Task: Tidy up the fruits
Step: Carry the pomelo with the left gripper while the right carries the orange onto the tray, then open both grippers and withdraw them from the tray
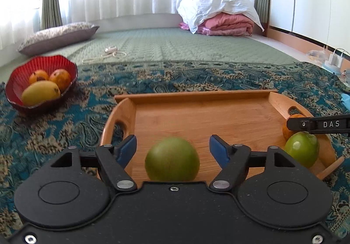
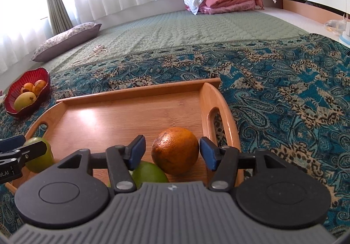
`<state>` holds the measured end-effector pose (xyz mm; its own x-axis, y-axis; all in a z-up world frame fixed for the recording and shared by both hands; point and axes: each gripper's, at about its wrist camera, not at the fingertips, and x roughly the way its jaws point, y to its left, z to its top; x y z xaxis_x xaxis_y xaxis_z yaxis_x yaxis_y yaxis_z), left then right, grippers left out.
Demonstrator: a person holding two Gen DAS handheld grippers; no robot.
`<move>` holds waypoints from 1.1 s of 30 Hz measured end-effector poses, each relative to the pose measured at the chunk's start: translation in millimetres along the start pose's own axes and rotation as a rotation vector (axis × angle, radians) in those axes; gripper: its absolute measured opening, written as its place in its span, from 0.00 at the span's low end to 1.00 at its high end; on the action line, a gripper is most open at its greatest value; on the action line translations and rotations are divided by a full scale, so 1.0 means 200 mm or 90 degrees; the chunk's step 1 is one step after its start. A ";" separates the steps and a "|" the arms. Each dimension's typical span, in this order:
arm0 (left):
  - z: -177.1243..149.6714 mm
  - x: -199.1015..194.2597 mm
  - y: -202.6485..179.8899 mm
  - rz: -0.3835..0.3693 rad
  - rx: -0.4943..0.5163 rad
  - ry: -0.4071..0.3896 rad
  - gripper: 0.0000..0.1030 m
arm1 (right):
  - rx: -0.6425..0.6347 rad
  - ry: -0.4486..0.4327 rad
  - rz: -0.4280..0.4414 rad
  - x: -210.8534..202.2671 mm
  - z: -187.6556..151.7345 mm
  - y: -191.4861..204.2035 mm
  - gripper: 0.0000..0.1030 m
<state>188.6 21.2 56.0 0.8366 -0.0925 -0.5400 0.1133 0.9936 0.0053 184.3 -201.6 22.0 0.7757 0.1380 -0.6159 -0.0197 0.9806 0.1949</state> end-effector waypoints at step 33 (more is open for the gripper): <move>-0.37 -0.52 -0.10 -0.061 0.032 -0.013 0.93 | -0.245 -0.132 0.041 -0.51 -0.46 0.29 0.92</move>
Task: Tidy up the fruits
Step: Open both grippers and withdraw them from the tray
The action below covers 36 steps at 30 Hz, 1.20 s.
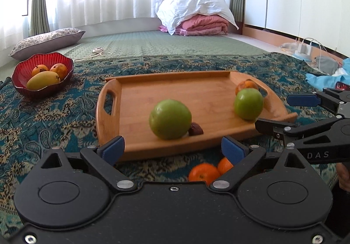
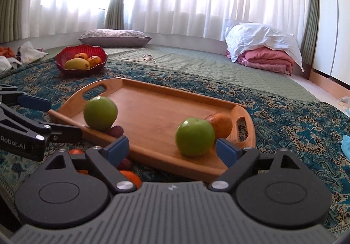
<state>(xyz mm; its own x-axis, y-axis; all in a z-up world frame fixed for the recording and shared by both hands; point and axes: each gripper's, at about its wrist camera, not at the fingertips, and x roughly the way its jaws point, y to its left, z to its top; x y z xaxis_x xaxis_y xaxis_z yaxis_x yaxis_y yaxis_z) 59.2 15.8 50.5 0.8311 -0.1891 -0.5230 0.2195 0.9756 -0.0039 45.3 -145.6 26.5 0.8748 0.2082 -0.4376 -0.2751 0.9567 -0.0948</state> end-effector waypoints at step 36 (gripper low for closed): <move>-0.21 -0.01 -0.05 -0.009 0.004 0.032 0.85 | -0.043 0.038 0.009 -0.04 -0.25 0.16 0.94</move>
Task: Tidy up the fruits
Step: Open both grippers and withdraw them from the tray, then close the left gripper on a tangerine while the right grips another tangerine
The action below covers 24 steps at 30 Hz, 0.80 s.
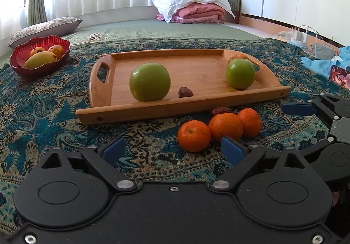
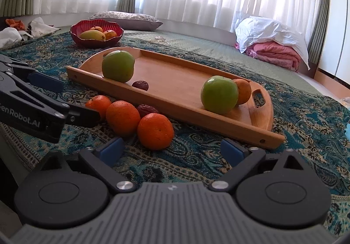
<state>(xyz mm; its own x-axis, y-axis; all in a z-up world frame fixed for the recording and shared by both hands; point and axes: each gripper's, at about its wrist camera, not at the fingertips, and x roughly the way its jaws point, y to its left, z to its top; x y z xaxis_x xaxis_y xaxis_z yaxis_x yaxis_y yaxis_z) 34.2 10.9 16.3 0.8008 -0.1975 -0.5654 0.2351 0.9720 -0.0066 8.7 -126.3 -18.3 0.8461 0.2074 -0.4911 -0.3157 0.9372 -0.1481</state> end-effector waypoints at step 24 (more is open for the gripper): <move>0.01 0.08 0.02 -0.051 -0.057 0.014 0.45 | 0.010 0.005 0.049 0.01 0.02 0.05 0.58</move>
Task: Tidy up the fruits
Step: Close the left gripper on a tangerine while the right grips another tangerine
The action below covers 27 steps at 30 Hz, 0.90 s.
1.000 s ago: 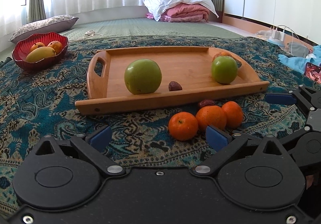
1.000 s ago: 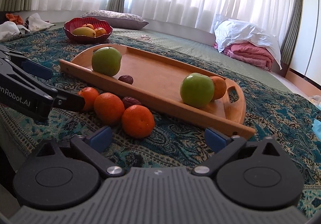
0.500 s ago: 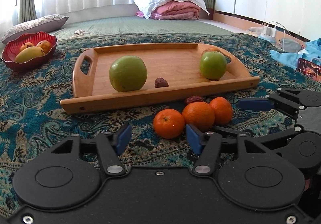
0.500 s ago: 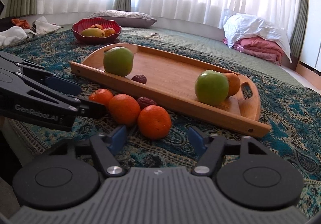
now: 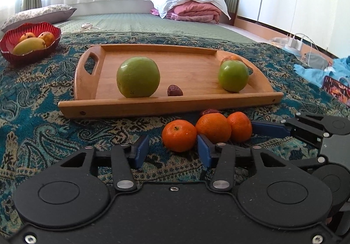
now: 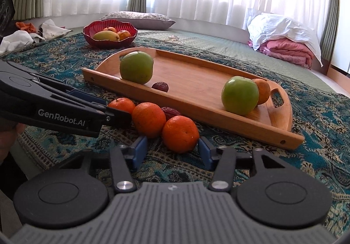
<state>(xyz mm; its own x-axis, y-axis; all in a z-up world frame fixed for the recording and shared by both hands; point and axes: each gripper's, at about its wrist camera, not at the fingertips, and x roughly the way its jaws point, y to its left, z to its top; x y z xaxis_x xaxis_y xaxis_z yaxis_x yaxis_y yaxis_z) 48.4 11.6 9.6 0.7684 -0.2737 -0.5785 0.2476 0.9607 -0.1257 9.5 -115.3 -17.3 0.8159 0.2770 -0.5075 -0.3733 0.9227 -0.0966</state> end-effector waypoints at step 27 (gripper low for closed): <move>0.07 -0.09 -0.02 0.033 -0.006 -0.060 0.32 | 0.051 -0.038 -0.063 -0.05 0.02 -0.07 0.36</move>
<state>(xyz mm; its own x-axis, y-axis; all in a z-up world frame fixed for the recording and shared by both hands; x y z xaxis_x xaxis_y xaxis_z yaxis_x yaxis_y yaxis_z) 42.1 12.1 30.5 0.8324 -0.2267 -0.5057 0.2013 0.9739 -0.1051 8.1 -130.2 -7.4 0.8728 0.1967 -0.4467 -0.2550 0.9641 -0.0737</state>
